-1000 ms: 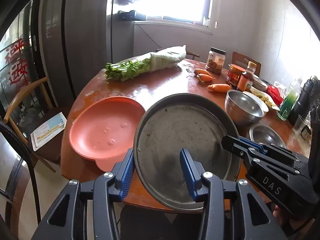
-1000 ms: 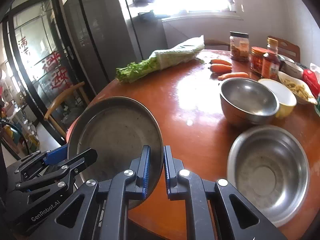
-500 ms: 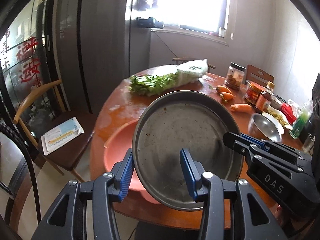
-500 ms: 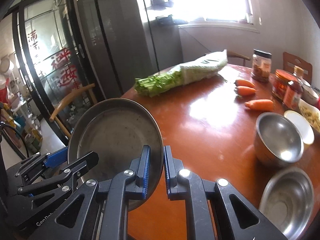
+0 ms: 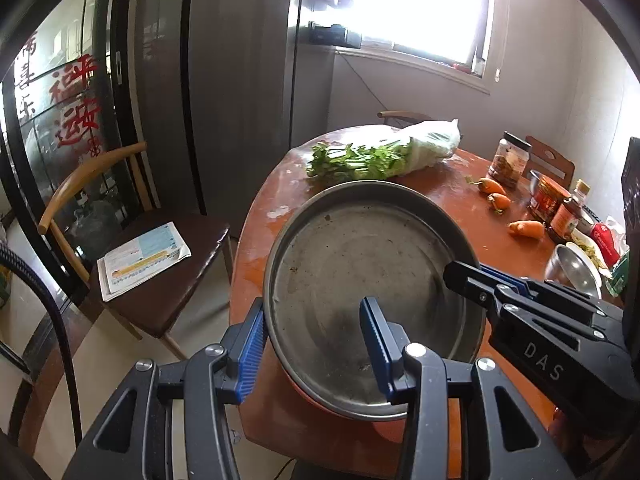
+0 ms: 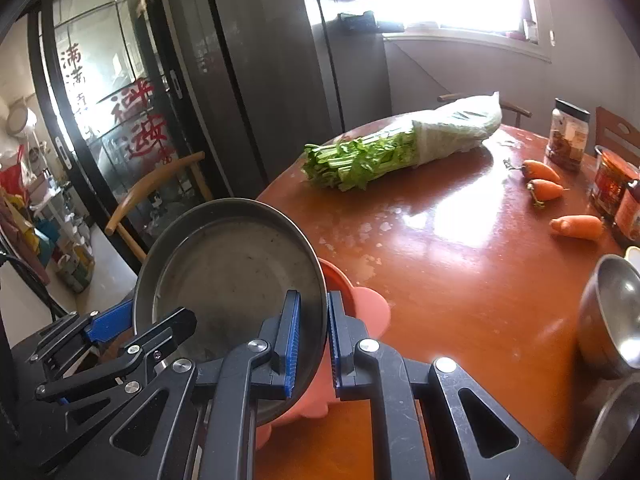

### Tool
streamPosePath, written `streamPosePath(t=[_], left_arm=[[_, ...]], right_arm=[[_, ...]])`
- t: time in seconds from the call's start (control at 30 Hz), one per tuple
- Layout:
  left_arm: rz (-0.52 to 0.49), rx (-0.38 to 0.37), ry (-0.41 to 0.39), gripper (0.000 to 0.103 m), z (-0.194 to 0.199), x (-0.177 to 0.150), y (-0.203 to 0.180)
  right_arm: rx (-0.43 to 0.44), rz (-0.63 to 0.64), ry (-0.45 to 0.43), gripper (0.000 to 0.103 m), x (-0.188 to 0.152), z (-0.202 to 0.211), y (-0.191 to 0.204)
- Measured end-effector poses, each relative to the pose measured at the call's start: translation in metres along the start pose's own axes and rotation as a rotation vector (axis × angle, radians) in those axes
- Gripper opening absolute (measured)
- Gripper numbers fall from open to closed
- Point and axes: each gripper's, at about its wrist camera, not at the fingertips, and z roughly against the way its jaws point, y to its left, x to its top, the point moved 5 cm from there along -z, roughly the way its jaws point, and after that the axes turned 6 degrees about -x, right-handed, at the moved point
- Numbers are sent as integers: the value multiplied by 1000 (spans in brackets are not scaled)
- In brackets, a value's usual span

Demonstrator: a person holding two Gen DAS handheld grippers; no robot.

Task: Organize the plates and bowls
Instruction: 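Lower the steel pan onto the pink plate and open the right gripper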

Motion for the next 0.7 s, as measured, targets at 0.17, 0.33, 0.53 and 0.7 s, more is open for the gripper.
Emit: streamPosePath(t=[0.17, 0.33, 0.53, 0.7], left_arm=[[1, 10, 22, 46, -12, 2, 6], [6, 2, 43, 46, -23, 0, 6], [-4, 4, 59, 46, -31, -6, 2], [8, 4, 65, 46, -34, -7, 5]], right_arm=[[0, -2, 21, 13, -1, -16, 0], [-6, 0, 39, 13, -5, -26, -4], [-35, 18, 44, 13, -8, -32, -7], [-31, 23, 57, 13, -12, -36, -7]])
